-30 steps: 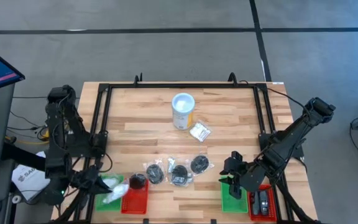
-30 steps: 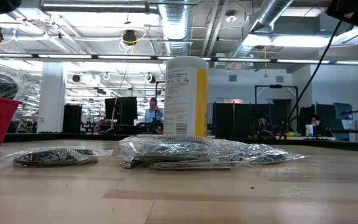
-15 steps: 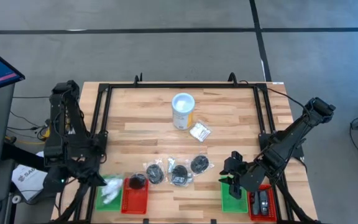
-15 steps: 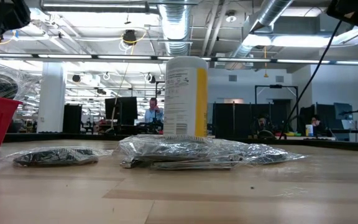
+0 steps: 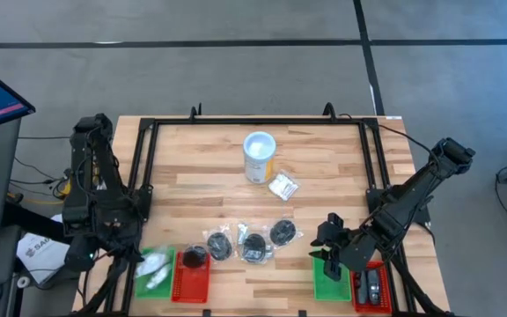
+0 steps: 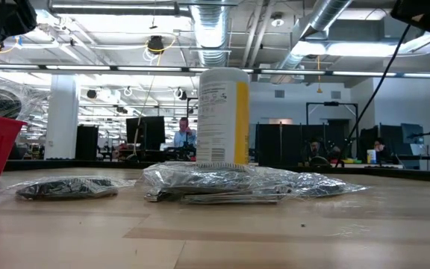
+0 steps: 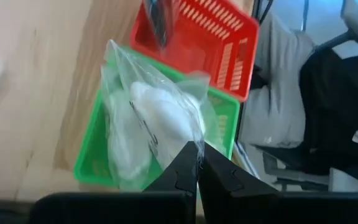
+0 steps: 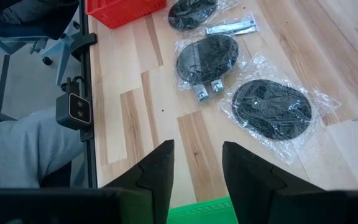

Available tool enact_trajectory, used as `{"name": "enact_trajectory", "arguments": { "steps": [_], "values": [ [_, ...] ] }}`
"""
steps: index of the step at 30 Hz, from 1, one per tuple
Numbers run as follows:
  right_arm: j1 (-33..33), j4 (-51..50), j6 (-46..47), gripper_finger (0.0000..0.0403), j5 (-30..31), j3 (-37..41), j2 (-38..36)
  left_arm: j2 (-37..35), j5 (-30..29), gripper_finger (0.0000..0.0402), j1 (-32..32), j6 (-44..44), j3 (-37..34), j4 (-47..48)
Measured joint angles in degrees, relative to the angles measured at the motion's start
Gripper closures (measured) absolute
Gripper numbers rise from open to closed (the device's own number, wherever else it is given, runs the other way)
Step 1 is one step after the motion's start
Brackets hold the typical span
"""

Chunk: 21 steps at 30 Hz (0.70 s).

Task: Pick & Place Travel size toiletries
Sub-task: Put the cotton pack into the left green bin

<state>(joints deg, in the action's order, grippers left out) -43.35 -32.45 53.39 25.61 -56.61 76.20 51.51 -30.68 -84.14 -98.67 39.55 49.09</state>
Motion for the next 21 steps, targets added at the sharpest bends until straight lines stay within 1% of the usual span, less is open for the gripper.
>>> {"name": "enact_trajectory", "arguments": {
  "steps": [2,5,9,14,21],
  "values": [
    [0.0,0.0,0.0,0.0275,0.0,0.0,0.0,0.0,1.1,0.0401,0.0,-0.9,0.0,0.0],
    [0.0,0.0,0.0,0.0275,0.0,0.0,0.0,0.4,1.1,0.0401,0.8,-1.2,0.0,0.0],
    [0.0,0.0,0.0,0.0275,0.0,0.0,0.0,2.7,1.0,0.0401,2.0,-0.9,0.0,-0.7],
    [0.0,0.0,0.0,0.0275,0.0,0.0,0.0,6.7,4.6,0.0401,2.5,-1.6,0.0,-2.6],
    [0.0,0.0,0.0,0.0275,0.0,0.0,0.0,8.2,4.6,0.0401,2.5,-1.5,0.0,-4.1]
  ]
}}
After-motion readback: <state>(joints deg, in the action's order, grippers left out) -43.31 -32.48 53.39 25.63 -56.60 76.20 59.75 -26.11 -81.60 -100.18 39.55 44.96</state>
